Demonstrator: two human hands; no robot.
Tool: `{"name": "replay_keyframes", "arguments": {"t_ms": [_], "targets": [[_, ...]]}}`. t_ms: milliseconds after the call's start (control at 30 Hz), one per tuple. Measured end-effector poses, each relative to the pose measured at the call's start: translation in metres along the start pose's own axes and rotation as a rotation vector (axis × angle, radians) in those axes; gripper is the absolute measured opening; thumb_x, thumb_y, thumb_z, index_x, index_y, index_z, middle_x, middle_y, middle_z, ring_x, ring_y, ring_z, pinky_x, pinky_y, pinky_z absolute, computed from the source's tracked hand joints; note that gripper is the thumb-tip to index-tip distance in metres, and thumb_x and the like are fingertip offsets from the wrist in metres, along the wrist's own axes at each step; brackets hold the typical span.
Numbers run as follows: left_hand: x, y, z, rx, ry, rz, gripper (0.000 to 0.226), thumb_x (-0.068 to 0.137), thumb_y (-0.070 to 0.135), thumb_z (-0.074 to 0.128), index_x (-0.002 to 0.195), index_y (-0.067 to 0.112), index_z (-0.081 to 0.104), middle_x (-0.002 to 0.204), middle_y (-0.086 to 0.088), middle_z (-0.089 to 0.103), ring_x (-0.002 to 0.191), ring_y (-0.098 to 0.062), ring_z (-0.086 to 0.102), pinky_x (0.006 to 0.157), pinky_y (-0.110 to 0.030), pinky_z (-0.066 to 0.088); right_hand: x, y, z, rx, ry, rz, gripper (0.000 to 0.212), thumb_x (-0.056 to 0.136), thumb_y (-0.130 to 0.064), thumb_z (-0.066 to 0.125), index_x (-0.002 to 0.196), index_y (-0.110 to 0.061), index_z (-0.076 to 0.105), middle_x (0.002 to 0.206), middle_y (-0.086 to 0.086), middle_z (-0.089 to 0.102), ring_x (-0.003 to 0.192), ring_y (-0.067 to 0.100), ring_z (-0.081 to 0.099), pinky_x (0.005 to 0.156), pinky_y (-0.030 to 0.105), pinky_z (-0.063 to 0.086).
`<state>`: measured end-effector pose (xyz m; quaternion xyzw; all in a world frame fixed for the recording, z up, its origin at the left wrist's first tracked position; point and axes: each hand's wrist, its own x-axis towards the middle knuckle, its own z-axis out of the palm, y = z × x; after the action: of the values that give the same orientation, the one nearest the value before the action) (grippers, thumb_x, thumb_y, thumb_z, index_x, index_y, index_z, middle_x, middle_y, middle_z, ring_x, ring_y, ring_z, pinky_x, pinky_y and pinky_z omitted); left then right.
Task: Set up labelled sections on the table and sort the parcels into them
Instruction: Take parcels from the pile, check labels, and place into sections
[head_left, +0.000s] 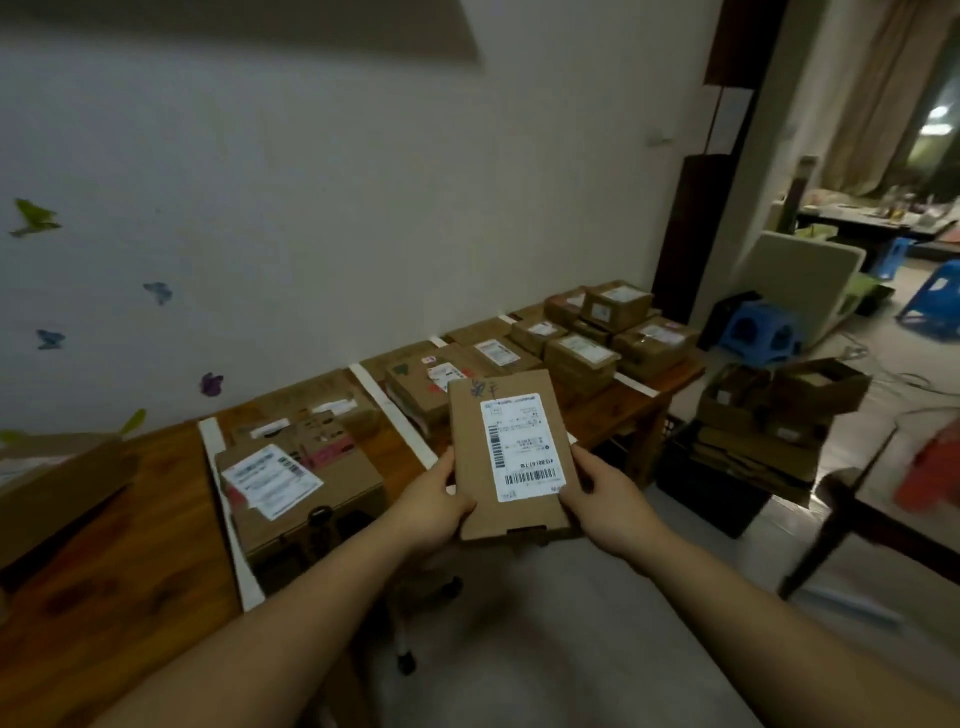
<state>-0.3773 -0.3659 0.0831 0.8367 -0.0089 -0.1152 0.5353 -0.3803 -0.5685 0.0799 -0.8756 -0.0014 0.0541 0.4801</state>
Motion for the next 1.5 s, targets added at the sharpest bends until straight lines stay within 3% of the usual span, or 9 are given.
{"name": "replay_keyframes", "arguments": {"t_ms": [200, 333, 467, 533, 733, 900, 1033, 1233, 1500], "targets": [[0.076, -0.001, 0.036, 0.030, -0.068, -0.027, 0.071, 0.090, 0.011, 0.059, 0.147, 0.030, 0.021, 0.140, 0.004, 0.047, 0.117, -0.010, 0.048, 0.093, -0.024, 0.044, 0.059, 0.037, -0.026, -0.022, -0.046, 0.043, 0.042, 0.089, -0.034, 0.062, 0.122, -0.049, 0.041, 0.116, -0.018, 0.056, 0.106, 0.007, 0.055, 0.095, 0.033, 0.048], [0.145, -0.006, 0.045, -0.032, -0.067, -0.062, 0.069, 0.089, 0.009, 0.059, 0.145, 0.030, 0.025, 0.133, 0.004, 0.051, 0.103, -0.006, 0.055, 0.066, -0.016, 0.048, 0.125, 0.055, -0.042, -0.118, -0.039, 0.071, 0.047, 0.088, -0.033, 0.063, 0.118, -0.049, 0.032, 0.120, -0.008, 0.036, 0.102, 0.009, 0.046, 0.094, 0.027, 0.043], [0.225, -0.005, 0.056, -0.079, -0.080, -0.112, 0.067, 0.090, 0.006, 0.056, 0.146, 0.028, 0.025, 0.107, 0.014, 0.052, 0.079, -0.007, 0.059, 0.066, -0.025, 0.053, 0.195, 0.074, -0.063, -0.201, -0.021, 0.114, 0.063, 0.090, -0.032, 0.062, 0.143, -0.035, 0.028, 0.122, -0.005, 0.031, 0.103, 0.009, 0.038, 0.085, 0.022, 0.039], [0.256, 0.002, 0.061, -0.070, -0.082, -0.136, 0.066, 0.091, 0.008, 0.056, 0.146, 0.024, 0.024, 0.115, 0.008, 0.054, 0.080, -0.010, 0.060, 0.060, -0.021, 0.052, 0.224, 0.081, -0.073, -0.216, -0.050, 0.122, 0.064, 0.088, -0.037, 0.064, 0.143, -0.033, 0.032, 0.127, -0.006, 0.034, 0.106, 0.009, 0.039, 0.084, 0.022, 0.041], [0.323, 0.011, 0.087, 0.003, 0.027, -0.228, 0.059, 0.090, 0.008, 0.058, 0.142, 0.016, 0.033, 0.142, -0.003, 0.046, 0.130, -0.022, 0.044, 0.101, -0.033, 0.041, 0.300, 0.110, -0.091, -0.303, -0.223, 0.117, 0.076, 0.075, -0.041, 0.074, 0.141, -0.031, 0.039, 0.142, -0.006, 0.037, 0.131, 0.019, 0.042, 0.103, 0.040, 0.045], [0.368, 0.012, 0.117, 0.037, 0.080, -0.277, 0.061, 0.089, 0.011, 0.061, 0.143, 0.018, 0.034, 0.144, -0.004, 0.042, 0.130, -0.021, 0.044, 0.105, -0.034, 0.042, 0.363, 0.149, -0.112, -0.461, -0.350, 0.050, 0.072, 0.090, -0.028, 0.062, 0.150, -0.023, 0.022, 0.158, -0.001, 0.015, 0.144, 0.022, 0.021, 0.115, 0.040, 0.027], [0.397, 0.018, 0.149, 0.074, 0.052, -0.288, 0.054, 0.091, 0.017, 0.060, 0.140, 0.018, 0.037, 0.131, 0.007, 0.043, 0.122, -0.008, 0.042, 0.085, -0.007, 0.038, 0.414, 0.184, -0.131, -0.549, -0.436, -0.043, 0.062, 0.096, -0.028, 0.053, 0.150, -0.026, 0.022, 0.159, -0.001, 0.014, 0.145, 0.020, 0.021, 0.115, 0.038, 0.025], [0.427, 0.005, 0.197, 0.174, 0.098, -0.358, 0.078, 0.084, 0.018, 0.068, 0.148, 0.019, 0.022, 0.144, 0.003, 0.032, 0.136, -0.016, 0.033, 0.108, -0.020, 0.027, 0.452, 0.224, -0.147, -0.566, -0.569, -0.132, 0.056, 0.100, -0.033, 0.044, 0.150, -0.025, 0.022, 0.158, -0.001, 0.017, 0.142, 0.020, 0.026, 0.115, 0.035, 0.027], [0.448, -0.020, 0.225, 0.481, 0.163, -0.333, 0.076, 0.085, 0.029, 0.065, 0.148, 0.023, 0.023, 0.152, 0.005, 0.029, 0.130, -0.013, 0.040, 0.105, -0.020, 0.032, 0.478, 0.256, -0.144, -0.607, -0.607, -0.248, 0.051, 0.100, -0.025, 0.045, 0.148, -0.027, 0.027, 0.156, -0.003, 0.020, 0.140, 0.016, 0.028, 0.115, 0.029, 0.026]]}}
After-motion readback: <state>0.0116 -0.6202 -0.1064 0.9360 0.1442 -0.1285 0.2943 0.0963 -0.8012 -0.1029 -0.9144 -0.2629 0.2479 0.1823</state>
